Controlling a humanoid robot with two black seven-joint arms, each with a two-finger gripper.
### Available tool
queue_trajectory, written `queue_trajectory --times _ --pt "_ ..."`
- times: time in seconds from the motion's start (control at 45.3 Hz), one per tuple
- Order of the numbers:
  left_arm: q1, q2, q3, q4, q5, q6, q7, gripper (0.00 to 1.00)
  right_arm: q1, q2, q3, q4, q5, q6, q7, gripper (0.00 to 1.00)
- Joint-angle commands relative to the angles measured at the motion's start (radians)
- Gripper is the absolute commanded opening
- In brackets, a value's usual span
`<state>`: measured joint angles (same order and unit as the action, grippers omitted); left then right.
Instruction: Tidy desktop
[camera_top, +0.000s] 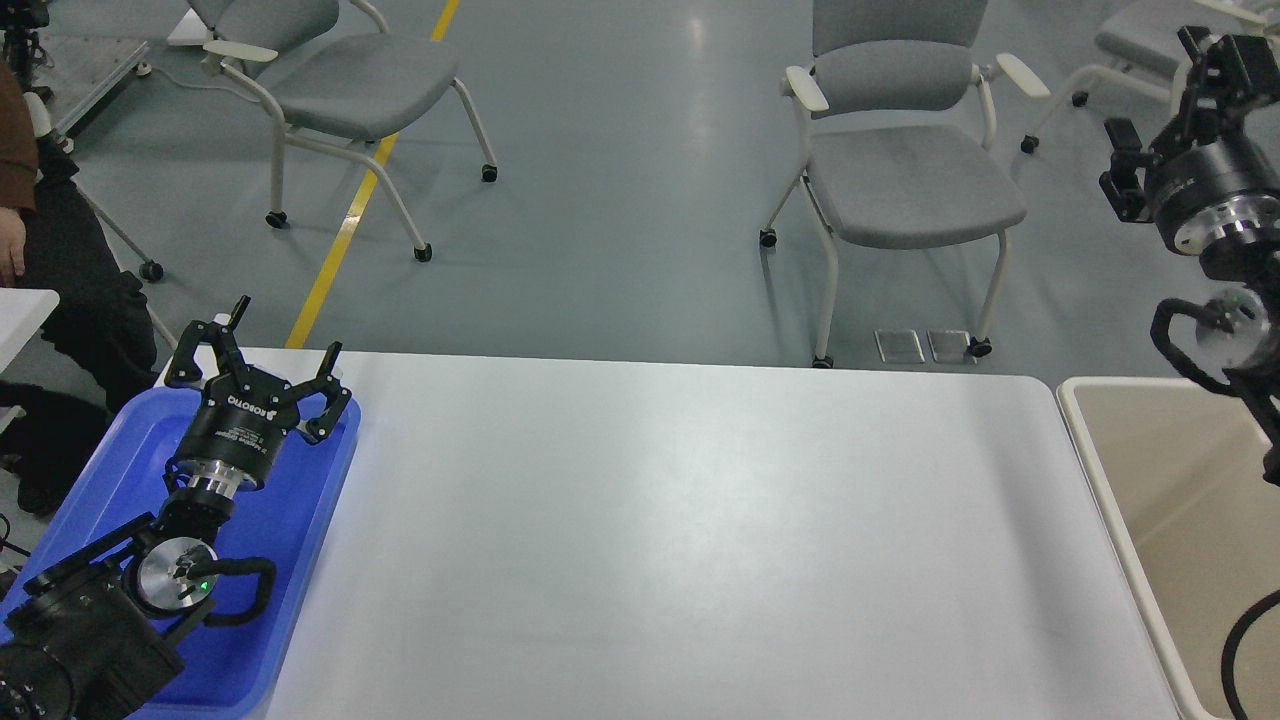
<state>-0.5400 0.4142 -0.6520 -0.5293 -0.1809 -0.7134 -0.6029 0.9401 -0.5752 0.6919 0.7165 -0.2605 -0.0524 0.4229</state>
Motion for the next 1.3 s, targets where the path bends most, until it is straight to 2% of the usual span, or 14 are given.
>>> queue_trajectory --times 0.0,0.11,0.309,0.442,0.751,1.281 --pt "0.000 0.000 0.000 0.000 0.000 0.000 0.000 0.98 -0.104 0.024 0.093 0.057 -0.017 0.032 0.048 1.00" --pt "0.000 0.000 0.000 0.000 0.000 0.000 0.000 0.98 -0.156 0.052 0.093 0.058 -0.017 0.034 0.059 1.00" --pt "0.000 0.000 0.000 0.000 0.000 0.000 0.000 0.98 -0.237 0.107 0.093 0.058 -0.063 0.034 0.137 1.00" --pt "0.000 0.000 0.000 0.000 0.000 0.000 0.000 0.98 -0.293 0.158 0.138 0.058 -0.072 0.034 0.168 1.00" --pt "0.000 0.000 0.000 0.000 0.000 0.000 0.000 0.98 -0.392 0.225 0.205 0.064 -0.074 0.035 0.168 1.00" --pt "0.000 0.000 0.000 0.000 0.000 0.000 0.000 0.98 -0.472 0.236 0.184 0.060 -0.075 0.035 0.168 1.00"
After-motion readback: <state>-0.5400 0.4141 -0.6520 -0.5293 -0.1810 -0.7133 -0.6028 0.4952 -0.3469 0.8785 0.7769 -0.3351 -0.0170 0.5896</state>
